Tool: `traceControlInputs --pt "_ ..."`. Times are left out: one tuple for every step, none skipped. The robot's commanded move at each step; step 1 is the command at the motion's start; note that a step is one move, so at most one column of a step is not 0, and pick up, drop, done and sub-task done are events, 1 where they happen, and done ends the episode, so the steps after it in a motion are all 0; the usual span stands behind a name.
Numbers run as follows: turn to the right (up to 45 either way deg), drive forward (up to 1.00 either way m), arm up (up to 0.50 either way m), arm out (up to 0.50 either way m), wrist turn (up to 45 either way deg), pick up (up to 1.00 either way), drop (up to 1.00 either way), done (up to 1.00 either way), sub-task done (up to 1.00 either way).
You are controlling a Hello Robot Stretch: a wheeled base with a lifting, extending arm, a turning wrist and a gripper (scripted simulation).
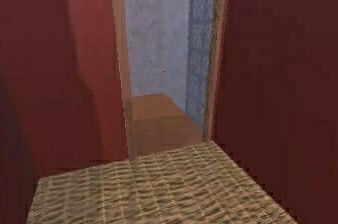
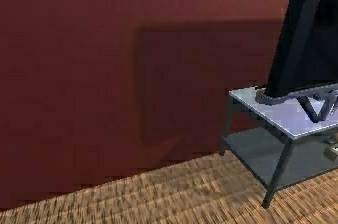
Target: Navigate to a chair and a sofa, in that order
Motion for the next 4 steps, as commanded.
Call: traceControlInputs --pt "0.0 1.0 0.0 0.0 0.0 0.0 0.0 0.0 0.0" --pt "0.0 0.8 0.0 0.0 0.0 0.0 0.0 0.0 0.0" --pt "-12.0 0.0 0.0 0.0 0.0 0.0 0.0 0.0 0.0" --pt "0.0 1.0 0.0 0.0 0.0 0.0 0.0 0.0 0.0"
